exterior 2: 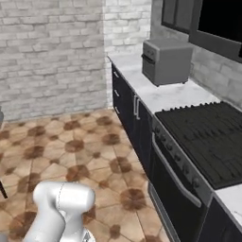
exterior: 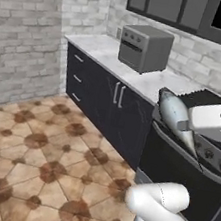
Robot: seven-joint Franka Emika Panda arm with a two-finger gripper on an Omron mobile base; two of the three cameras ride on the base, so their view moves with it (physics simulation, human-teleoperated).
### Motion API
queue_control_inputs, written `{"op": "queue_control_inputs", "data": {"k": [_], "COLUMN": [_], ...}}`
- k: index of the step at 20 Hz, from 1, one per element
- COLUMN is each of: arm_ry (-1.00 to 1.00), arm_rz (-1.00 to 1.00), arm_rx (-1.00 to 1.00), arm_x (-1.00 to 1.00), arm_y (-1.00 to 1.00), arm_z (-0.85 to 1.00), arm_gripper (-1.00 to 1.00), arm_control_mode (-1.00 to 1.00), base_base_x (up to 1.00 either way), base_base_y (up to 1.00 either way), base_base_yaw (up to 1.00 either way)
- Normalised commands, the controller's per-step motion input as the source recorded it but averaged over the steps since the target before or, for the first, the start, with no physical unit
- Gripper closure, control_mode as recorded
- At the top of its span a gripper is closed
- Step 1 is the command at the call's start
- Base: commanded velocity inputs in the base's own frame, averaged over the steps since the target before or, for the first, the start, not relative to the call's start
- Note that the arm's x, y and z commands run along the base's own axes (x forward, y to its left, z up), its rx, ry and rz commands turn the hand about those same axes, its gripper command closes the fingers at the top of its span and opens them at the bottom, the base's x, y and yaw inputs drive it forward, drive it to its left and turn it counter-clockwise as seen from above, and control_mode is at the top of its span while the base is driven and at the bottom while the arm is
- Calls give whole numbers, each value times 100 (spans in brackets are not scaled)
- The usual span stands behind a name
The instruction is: Gather the squash and lime from the fridge and place them on a tray on the dining counter. Then gather the fish and steak from the fridge and place them on the other tray.
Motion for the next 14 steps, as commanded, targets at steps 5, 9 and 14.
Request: {"op": "queue_control_inputs", "data": {"k": [5,9,14], "arm_ry": [0,0,0], "arm_rz": [0,0,0], "arm_rx": [0,0,0], "arm_x": [0,0,0], "arm_y": [0,0,0], "arm_z": [0,0,0], "arm_gripper": [100,100,100], "arm_control_mode": [100,100,100], "base_base_x": [9,0,6], "base_base_y": [10,7,8], "base_base_yaw": [49,51,57]}}
